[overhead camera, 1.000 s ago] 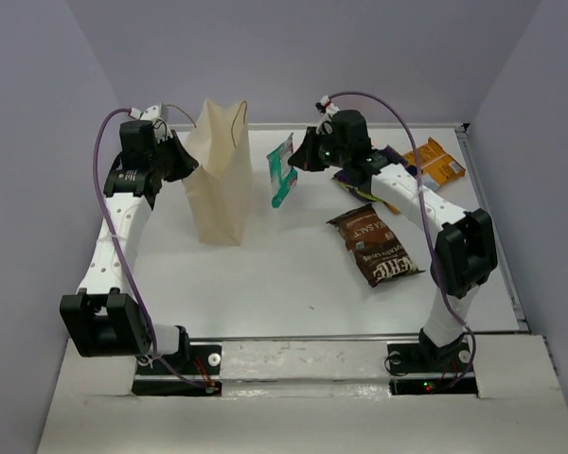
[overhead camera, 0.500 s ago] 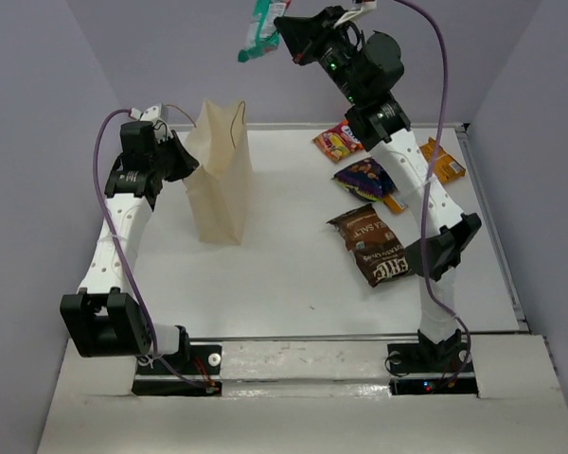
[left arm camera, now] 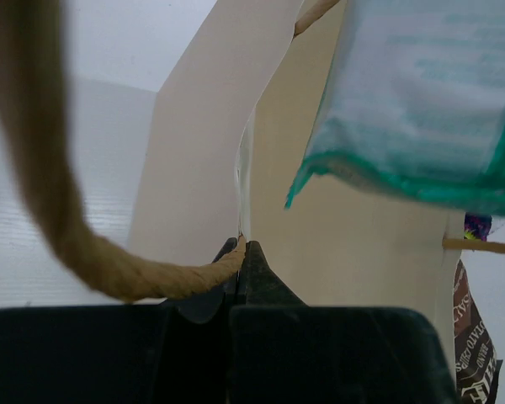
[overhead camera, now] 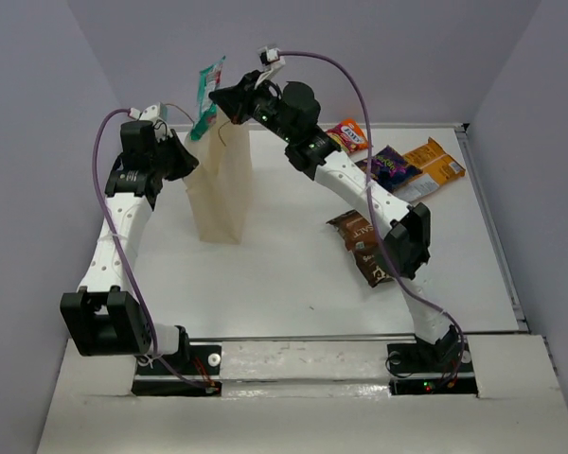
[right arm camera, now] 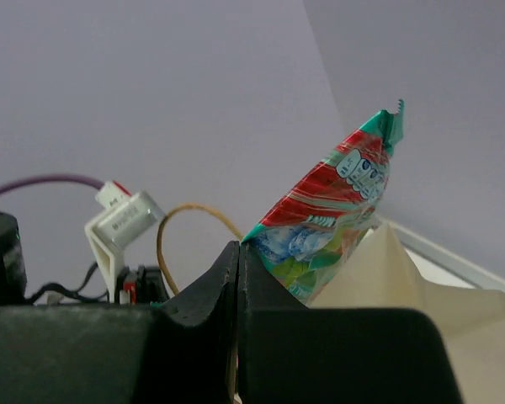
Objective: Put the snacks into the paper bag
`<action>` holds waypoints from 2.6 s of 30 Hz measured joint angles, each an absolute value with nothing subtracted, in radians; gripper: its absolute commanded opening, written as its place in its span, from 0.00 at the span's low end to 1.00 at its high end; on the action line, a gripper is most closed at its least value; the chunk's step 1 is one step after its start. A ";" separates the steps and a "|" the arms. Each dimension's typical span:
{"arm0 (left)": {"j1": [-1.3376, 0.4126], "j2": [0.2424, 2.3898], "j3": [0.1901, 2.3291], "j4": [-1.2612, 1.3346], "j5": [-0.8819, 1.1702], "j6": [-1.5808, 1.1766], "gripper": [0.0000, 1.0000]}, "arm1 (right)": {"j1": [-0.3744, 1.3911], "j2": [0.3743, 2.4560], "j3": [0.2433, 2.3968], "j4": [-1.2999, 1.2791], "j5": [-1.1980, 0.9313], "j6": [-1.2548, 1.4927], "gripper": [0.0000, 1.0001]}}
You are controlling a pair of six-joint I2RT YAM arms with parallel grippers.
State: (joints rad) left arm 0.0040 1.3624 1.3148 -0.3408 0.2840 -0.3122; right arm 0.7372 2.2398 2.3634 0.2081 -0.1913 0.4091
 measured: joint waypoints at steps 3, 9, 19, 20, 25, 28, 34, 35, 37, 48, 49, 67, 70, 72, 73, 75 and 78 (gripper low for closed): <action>0.004 1.372 1.317 -0.337 0.278 -0.325 0.00 | 0.755 2.196 2.262 0.185 -0.190 0.395 0.01; 0.004 1.384 1.325 -0.334 0.256 -0.331 0.00 | 0.766 2.067 2.130 0.157 -0.179 0.385 0.01; 0.004 1.387 1.327 -0.331 0.255 -0.331 0.00 | 0.767 2.104 2.283 0.038 -0.165 0.359 0.52; 0.004 1.388 1.326 -0.330 0.255 -0.331 0.00 | 0.767 2.123 2.310 0.022 -0.168 0.360 0.52; 0.004 1.392 1.327 -0.327 0.260 -0.331 0.00 | 0.768 2.168 2.360 -0.062 -0.174 0.353 0.61; 0.005 1.393 1.326 -0.317 0.257 -0.331 0.00 | 0.768 2.168 2.360 -0.080 -0.170 0.344 0.69; 0.007 1.393 1.327 -0.318 0.258 -0.331 0.00 | 0.760 2.098 2.331 -0.154 -0.108 0.284 0.81; 0.007 1.393 1.327 -0.318 0.258 -0.331 0.00 | 0.748 2.027 2.267 -0.188 -0.083 0.272 0.82; 0.007 1.393 1.327 -0.317 0.259 -0.331 0.00 | 0.718 1.916 2.177 -0.232 -0.048 0.259 0.84; 0.007 1.407 1.338 -0.313 0.311 -0.350 0.00 | 0.575 1.438 1.416 -0.636 0.412 0.239 1.00; 0.007 1.410 1.340 -0.313 0.313 -0.350 0.00 | 0.578 1.452 1.351 -0.669 0.414 0.264 1.00; 0.008 1.413 1.341 -0.310 0.325 -0.362 0.00 | 0.661 1.678 1.096 -0.814 0.419 0.374 0.94; 0.008 1.413 1.341 -0.310 0.325 -0.362 0.00 | 0.661 1.713 1.106 -0.821 0.468 0.357 0.52; 0.008 1.413 1.341 -0.310 0.325 -0.362 0.00 | 0.661 1.738 1.114 -0.827 0.492 0.348 0.16; 0.008 1.413 1.341 -0.310 0.325 -0.362 0.00 | 0.661 1.743 1.118 -0.831 0.502 0.342 0.08; 0.008 1.413 1.342 -0.310 0.325 -0.362 0.00 | 0.662 1.748 1.147 -0.849 0.540 0.336 0.01; 0.008 1.413 1.343 -0.311 0.324 -0.361 0.00 | 0.659 1.743 1.188 -0.872 0.545 0.335 0.01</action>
State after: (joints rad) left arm 0.0078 1.4128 1.3434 -0.3107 0.3244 -0.3614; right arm 0.6586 1.7428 1.1881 -0.8719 0.5449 0.3347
